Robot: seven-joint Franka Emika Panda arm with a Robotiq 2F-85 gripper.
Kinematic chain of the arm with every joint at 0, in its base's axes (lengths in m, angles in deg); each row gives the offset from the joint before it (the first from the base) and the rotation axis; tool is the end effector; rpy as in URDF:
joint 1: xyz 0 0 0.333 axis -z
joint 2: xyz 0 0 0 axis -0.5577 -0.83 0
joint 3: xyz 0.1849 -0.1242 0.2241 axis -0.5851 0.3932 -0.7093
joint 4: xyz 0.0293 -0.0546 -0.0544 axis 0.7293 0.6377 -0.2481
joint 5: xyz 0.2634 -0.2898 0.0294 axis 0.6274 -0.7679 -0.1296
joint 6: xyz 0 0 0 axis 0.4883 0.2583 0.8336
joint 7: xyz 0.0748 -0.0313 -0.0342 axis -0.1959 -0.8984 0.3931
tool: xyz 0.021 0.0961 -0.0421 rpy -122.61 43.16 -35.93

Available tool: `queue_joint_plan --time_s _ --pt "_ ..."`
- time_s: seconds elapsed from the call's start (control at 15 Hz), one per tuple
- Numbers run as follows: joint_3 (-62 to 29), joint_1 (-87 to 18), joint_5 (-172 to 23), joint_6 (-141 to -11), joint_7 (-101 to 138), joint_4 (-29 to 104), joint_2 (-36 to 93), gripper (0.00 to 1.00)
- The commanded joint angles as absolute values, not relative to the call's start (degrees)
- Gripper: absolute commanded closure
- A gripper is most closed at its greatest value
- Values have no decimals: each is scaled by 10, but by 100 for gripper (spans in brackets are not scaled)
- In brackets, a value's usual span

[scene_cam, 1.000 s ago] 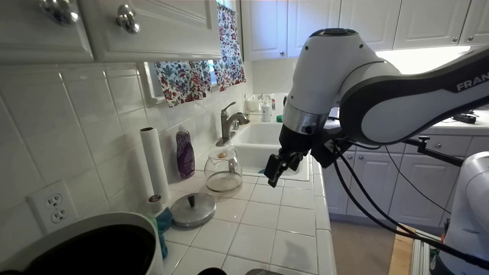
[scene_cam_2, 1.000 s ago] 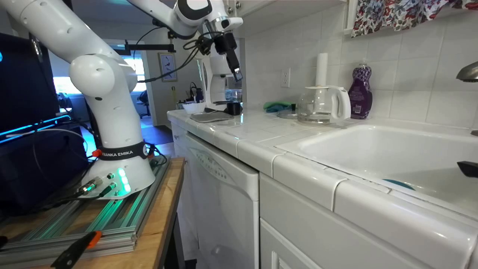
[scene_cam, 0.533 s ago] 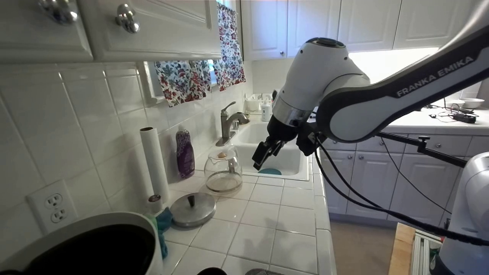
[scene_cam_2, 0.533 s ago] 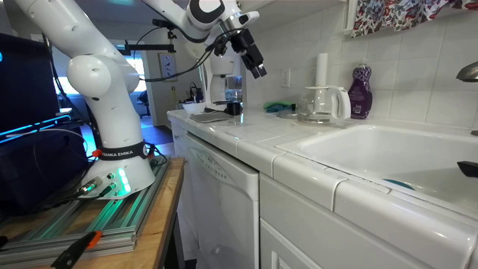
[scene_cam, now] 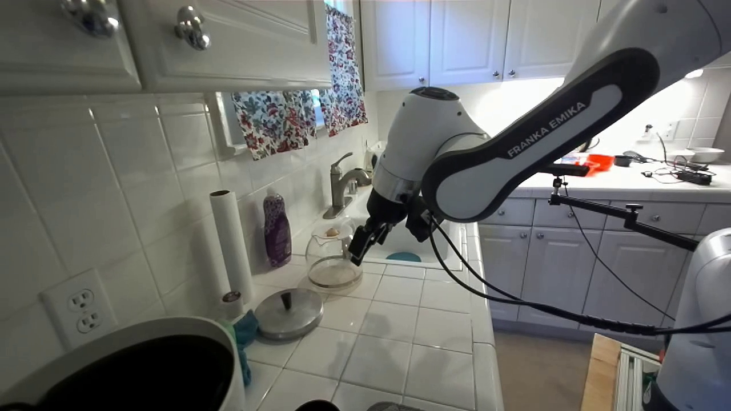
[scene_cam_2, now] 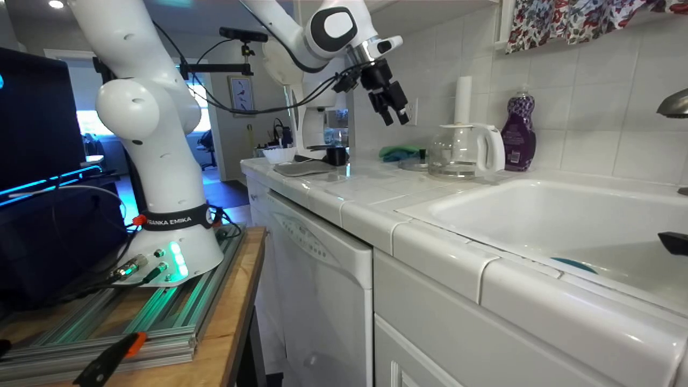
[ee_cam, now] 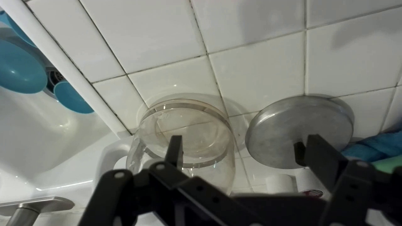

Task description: Put the lid over the pot

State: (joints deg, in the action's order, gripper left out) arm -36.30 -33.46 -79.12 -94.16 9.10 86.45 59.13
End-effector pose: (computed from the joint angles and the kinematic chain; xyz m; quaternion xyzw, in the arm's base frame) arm 0.4666 0.1342 0.4328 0.9706 0.0638 0.2314 0.0169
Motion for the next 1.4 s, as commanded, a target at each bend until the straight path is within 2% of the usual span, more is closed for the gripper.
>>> queue_joint_plan --time_s 0.0,0.53,1.33 --pt "-347 -350 -797 -940 89 860 586 0" --pt "-328 -359 -804 -925 144 794 491 0" --pt "-321 -455 -827 -760 288 512 256 0"
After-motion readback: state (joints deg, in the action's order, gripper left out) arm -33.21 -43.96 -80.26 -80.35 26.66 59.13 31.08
